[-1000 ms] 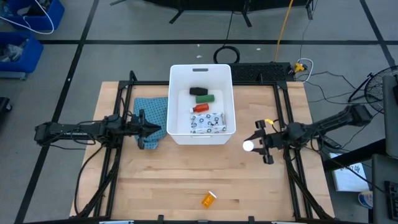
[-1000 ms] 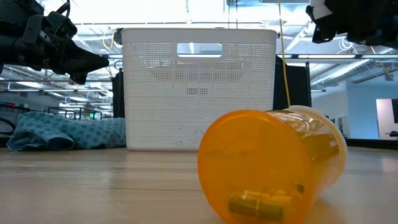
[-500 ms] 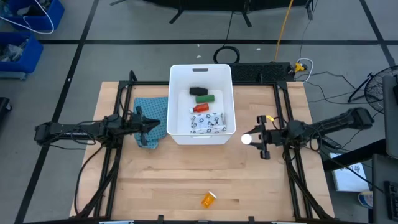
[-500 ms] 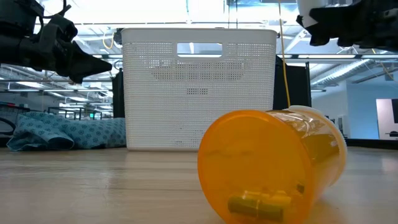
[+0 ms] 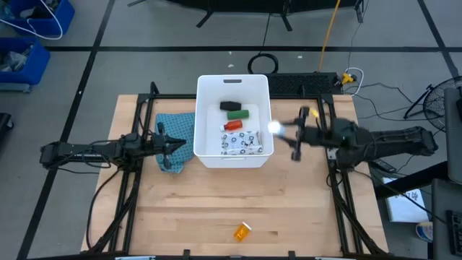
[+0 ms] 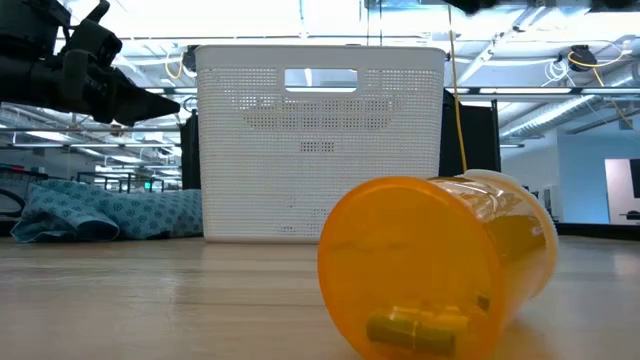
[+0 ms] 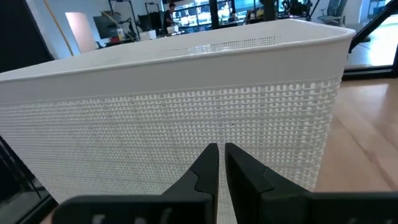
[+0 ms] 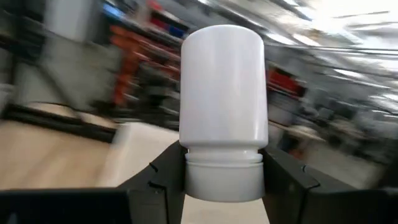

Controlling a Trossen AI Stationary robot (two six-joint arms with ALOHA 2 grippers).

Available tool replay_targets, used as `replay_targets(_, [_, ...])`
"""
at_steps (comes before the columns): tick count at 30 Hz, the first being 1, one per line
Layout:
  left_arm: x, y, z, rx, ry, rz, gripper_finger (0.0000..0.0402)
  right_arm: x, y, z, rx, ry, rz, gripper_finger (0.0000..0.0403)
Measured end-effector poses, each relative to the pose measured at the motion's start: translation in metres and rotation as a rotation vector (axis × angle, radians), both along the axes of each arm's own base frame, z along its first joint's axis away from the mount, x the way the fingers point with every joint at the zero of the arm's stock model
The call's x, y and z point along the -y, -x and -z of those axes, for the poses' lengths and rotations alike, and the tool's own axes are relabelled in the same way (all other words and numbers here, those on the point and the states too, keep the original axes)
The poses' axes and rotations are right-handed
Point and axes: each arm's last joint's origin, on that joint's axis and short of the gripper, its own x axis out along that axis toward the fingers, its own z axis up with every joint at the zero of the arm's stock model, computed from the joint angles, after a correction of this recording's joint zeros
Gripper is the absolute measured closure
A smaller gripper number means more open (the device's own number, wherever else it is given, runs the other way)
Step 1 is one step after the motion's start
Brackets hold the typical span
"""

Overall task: Pick & place medical supplies in basket/bin
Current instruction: Put the white pill bottle into the white container

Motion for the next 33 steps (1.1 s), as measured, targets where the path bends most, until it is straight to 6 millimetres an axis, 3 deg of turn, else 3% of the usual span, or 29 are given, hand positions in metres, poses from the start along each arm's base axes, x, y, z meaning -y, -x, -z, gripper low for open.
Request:
replay_targets(3, [0.000,0.000,0.000,-0.001,-0.004,0.000,0.0369,0.017,-0.012,-0.033,0.016,0.068,0.081,0.0254])
replay_targets(8, [0.000,0.000,0.000,-0.005,-0.020,0.002,0.0369,0.052,-0.030,-0.081,0.040,0.077,0.052,0.0255])
replay_targets(11, [0.000,0.000,0.000,-0.004,-0.018,0.002,0.0369,0.076,-0.048,-0.093,-0.039,0.005,-0.002,0.0255])
replay_targets(15, [0.000,0.000,0.000,0.002,0.008,0.001,0.0369,0.108,-0.079,-0.091,-0.177,-0.103,-0.038,0.0253])
replay_targets(20, [0.000,0.000,0.000,0.003,0.014,0.001,0.0369,0.143,-0.119,-0.070,-0.336,-0.176,-0.041,0.0255])
replay_targets(28, [0.000,0.000,0.000,0.001,0.008,0.001,0.0369,0.174,-0.171,0.014,-0.582,-0.257,-0.045,0.0253])
replay_targets(33, [0.000,0.000,0.000,0.002,0.008,0.001,0.0369,0.177,-0.193,0.057,-0.684,-0.292,-0.034,0.0255])
